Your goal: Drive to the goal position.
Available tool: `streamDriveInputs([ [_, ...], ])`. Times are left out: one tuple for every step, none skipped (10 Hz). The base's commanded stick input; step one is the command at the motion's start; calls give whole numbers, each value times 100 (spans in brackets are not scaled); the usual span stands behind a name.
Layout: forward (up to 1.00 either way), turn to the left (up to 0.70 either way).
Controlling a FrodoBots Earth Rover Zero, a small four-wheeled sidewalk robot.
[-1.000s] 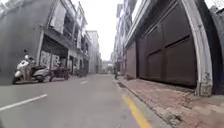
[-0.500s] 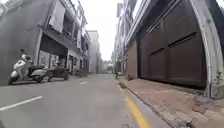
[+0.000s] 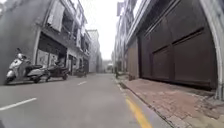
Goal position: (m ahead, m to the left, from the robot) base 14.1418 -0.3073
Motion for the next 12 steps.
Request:
streamDriveInputs([
  [49,0],
  [49,0],
  [49,0],
  [49,0],
  [49,0],
  [49,0],
  [49,0],
  [49,0],
  [49,0],
  [49,0],
  [49,0],
  [49,0],
])
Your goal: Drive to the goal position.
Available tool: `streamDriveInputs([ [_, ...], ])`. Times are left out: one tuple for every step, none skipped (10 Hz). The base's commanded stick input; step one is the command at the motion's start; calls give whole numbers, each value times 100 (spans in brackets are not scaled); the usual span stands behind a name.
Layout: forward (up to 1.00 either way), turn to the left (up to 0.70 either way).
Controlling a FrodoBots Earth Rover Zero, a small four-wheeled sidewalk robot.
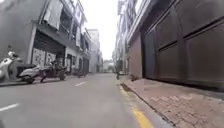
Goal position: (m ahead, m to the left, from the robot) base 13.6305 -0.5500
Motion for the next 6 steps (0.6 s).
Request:
streamDriveInputs([
  [49,0],
  [49,0],
  [49,0],
  [49,0],
  [49,0],
  [49,0],
])
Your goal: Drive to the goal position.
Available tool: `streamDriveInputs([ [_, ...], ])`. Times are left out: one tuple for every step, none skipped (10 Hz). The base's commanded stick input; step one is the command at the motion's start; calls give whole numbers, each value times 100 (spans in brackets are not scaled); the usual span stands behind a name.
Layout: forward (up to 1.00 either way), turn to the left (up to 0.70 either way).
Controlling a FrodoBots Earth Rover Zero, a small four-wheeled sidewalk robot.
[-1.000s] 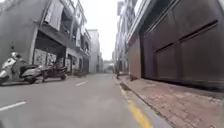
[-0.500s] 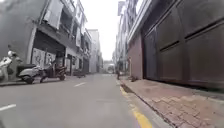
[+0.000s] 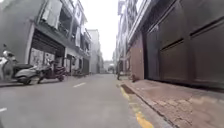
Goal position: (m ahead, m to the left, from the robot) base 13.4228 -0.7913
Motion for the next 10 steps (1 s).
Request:
streamDriveInputs([
  [49,0],
  [49,0],
  [49,0],
  [49,0],
  [49,0],
  [49,0],
  [48,0],
  [46,0],
  [46,0],
  [46,0],
])
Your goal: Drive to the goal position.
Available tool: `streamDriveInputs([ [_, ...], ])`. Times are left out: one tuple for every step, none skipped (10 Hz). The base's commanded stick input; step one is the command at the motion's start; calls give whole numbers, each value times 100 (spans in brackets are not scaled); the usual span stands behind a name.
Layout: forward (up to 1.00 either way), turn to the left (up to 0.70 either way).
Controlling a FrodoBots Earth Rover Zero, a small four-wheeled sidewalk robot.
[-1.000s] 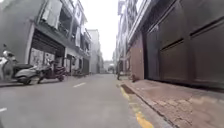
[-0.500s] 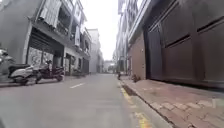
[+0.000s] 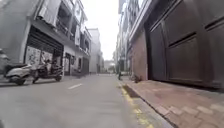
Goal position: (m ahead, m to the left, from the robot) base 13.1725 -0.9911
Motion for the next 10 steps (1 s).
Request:
streamDriveInputs([
  [46,0],
  [46,0],
  [46,0],
  [46,0],
  [46,0],
  [46,0],
  [46,0],
  [46,0],
  [46,0],
  [46,0],
])
